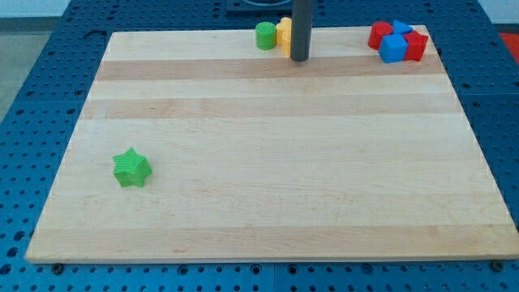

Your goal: Place the arm below the green star

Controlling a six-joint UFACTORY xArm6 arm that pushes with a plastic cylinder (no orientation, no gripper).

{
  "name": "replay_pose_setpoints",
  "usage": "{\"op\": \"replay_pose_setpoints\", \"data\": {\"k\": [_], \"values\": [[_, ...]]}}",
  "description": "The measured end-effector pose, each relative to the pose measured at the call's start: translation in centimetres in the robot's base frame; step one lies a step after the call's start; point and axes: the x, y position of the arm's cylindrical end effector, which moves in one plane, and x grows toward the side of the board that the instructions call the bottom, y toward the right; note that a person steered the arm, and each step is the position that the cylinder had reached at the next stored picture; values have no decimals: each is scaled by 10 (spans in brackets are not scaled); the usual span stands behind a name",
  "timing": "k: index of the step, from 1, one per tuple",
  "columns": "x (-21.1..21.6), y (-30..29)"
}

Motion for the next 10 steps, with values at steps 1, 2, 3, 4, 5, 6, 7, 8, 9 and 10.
{"op": "replay_pose_setpoints", "data": {"k": [1,2,3,4,5,6,7,8,9,10], "values": [[11,7],[55,29],[114,34],[150,34],[202,30],[270,0],[318,-53],[340,-157],[340,-242],[324,-292]]}}
